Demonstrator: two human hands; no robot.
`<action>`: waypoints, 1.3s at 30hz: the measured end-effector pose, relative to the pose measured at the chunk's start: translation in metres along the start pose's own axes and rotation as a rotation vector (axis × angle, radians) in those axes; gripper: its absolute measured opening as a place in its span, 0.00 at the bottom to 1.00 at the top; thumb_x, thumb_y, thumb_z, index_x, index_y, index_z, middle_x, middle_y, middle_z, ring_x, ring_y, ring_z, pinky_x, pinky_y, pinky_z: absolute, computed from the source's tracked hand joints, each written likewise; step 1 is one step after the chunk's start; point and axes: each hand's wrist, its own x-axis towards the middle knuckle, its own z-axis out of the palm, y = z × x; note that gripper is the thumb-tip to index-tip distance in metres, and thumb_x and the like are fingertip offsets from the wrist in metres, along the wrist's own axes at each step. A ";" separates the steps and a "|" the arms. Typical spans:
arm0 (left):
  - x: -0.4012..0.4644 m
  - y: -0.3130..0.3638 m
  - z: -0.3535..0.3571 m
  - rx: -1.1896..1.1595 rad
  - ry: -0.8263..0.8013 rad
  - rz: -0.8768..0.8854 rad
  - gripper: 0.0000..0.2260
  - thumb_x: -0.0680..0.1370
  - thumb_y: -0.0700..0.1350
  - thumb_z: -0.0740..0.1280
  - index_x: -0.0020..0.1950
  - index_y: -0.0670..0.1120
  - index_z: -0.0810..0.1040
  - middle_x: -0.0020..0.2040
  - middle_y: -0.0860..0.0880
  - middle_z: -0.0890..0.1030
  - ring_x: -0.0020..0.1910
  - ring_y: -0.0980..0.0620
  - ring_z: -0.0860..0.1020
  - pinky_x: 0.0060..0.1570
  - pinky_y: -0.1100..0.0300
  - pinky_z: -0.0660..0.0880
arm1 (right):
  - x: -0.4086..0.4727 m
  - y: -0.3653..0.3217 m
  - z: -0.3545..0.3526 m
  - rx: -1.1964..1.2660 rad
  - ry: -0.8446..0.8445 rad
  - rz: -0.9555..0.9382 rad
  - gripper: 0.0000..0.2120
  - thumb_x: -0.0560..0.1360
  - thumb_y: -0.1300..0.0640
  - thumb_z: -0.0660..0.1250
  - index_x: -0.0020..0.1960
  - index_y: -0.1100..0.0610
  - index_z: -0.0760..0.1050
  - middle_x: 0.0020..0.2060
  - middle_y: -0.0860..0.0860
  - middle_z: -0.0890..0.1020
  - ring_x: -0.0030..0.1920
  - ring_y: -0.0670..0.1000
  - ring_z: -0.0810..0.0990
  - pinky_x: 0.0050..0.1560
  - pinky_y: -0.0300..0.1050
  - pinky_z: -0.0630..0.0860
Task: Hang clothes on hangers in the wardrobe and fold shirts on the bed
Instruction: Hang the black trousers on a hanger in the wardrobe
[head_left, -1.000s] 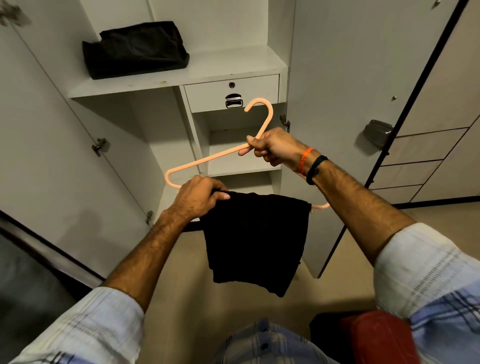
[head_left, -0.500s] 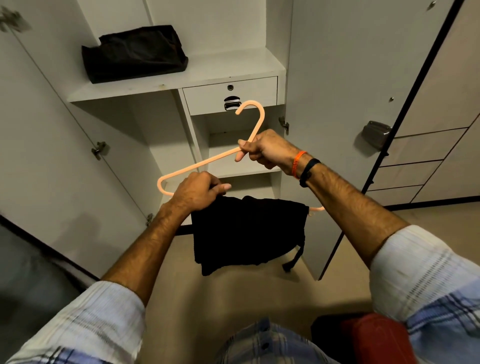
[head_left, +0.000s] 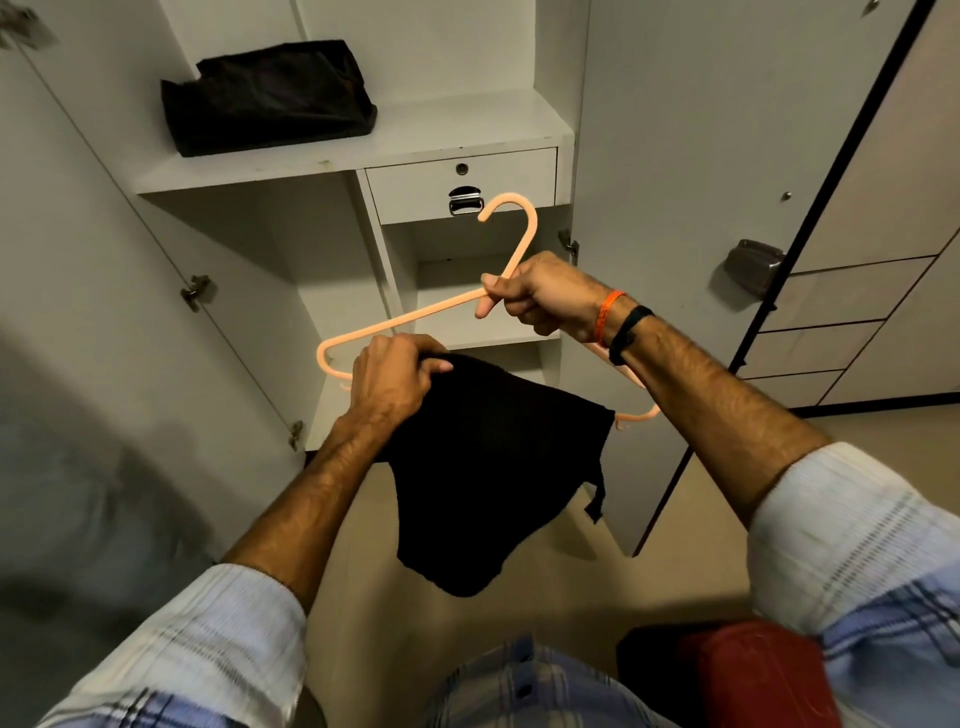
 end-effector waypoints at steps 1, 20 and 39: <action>0.004 0.000 0.001 0.060 -0.054 -0.032 0.10 0.77 0.42 0.72 0.57 0.49 0.84 0.49 0.51 0.84 0.49 0.53 0.81 0.56 0.56 0.77 | 0.000 0.000 0.001 0.009 0.001 0.000 0.17 0.82 0.50 0.62 0.49 0.62 0.83 0.23 0.45 0.65 0.24 0.44 0.59 0.24 0.37 0.57; -0.009 0.061 0.049 -0.113 -0.286 0.099 0.09 0.75 0.58 0.72 0.49 0.55 0.86 0.43 0.58 0.85 0.47 0.56 0.80 0.55 0.51 0.78 | 0.001 -0.007 0.006 -0.016 -0.003 -0.018 0.17 0.82 0.51 0.62 0.49 0.62 0.84 0.23 0.44 0.64 0.24 0.44 0.57 0.24 0.37 0.55; -0.005 0.031 0.036 0.251 -0.433 0.315 0.22 0.76 0.67 0.62 0.57 0.52 0.79 0.41 0.53 0.78 0.45 0.52 0.77 0.53 0.49 0.77 | 0.003 -0.004 0.003 -0.068 0.052 -0.052 0.17 0.82 0.51 0.62 0.50 0.63 0.83 0.22 0.43 0.66 0.25 0.44 0.58 0.24 0.37 0.57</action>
